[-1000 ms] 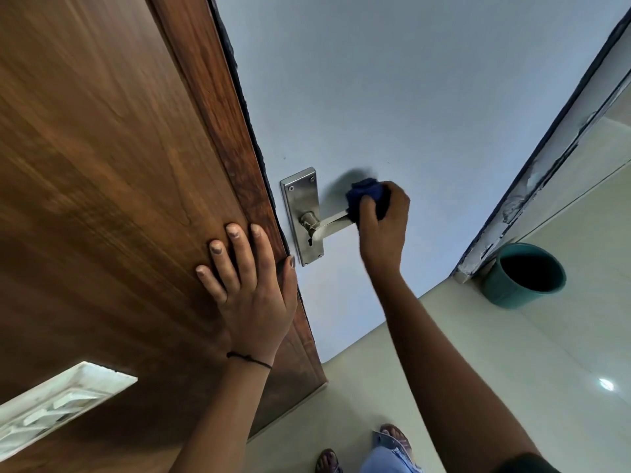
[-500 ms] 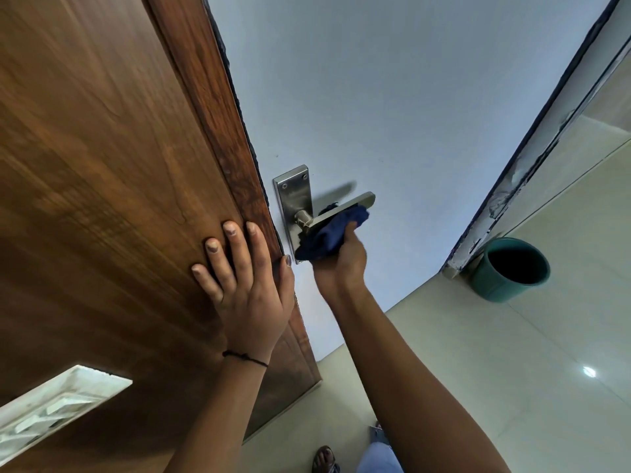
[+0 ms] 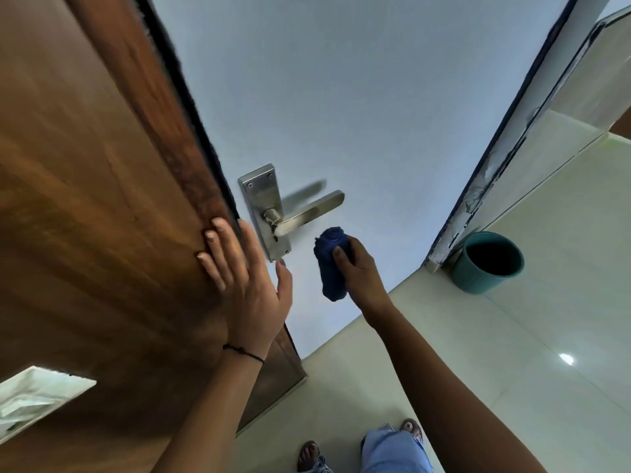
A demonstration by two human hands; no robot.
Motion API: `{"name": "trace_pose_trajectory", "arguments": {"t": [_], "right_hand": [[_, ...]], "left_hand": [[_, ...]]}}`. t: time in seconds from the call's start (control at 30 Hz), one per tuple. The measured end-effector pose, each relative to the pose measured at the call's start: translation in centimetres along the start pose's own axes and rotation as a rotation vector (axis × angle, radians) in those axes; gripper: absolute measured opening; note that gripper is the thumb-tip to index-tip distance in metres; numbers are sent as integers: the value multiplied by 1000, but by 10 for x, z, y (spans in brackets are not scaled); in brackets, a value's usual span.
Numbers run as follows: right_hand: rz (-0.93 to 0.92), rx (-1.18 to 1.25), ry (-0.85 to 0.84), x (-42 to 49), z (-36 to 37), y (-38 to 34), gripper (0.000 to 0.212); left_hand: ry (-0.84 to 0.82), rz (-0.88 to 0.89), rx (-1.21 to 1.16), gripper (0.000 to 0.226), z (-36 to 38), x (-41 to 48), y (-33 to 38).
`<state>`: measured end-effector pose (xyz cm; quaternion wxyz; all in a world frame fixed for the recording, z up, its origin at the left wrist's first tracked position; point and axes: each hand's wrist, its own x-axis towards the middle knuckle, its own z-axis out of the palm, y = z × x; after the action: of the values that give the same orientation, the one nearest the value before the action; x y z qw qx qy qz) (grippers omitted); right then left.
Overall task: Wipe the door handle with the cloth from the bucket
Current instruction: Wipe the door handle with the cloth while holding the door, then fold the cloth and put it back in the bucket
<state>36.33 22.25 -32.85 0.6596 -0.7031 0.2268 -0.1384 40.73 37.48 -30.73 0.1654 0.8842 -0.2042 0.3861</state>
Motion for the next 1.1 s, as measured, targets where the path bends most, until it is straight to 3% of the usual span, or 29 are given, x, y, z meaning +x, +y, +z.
{"name": "trace_pose_trajectory", "arguments": {"t": [0.1, 0.2, 0.3, 0.53, 0.7, 0.83, 0.9, 1.0, 1.1], "right_hand": [[41, 64, 92, -4, -51, 8, 26], [87, 164, 253, -11, -114, 18, 23], [142, 345, 432, -22, -178, 28, 18], [296, 606, 721, -36, -312, 43, 20], [354, 569, 711, -29, -386, 51, 21], [378, 135, 736, -12, -446, 72, 58], [332, -26, 640, 4, -479, 84, 62], [376, 17, 429, 48, -533, 101, 52], [451, 206, 373, 103, -578, 124, 46]], "left_hand": [[-131, 99, -251, 80, 12, -2, 47], [-373, 207, -612, 60, 33, -7, 114], [-604, 186, -937, 40, 43, -18, 185], [-1050, 73, -1103, 43, 72, -39, 336], [-1188, -85, -1175, 25, 111, -32, 411], [-1289, -126, -1228, 26, 152, -15, 459], [-1377, -139, -1242, 17, 180, -5, 484], [-1504, -231, -1275, 9, 237, 6, 530], [-1558, -408, -1265, 7, 306, 16, 574]]}}
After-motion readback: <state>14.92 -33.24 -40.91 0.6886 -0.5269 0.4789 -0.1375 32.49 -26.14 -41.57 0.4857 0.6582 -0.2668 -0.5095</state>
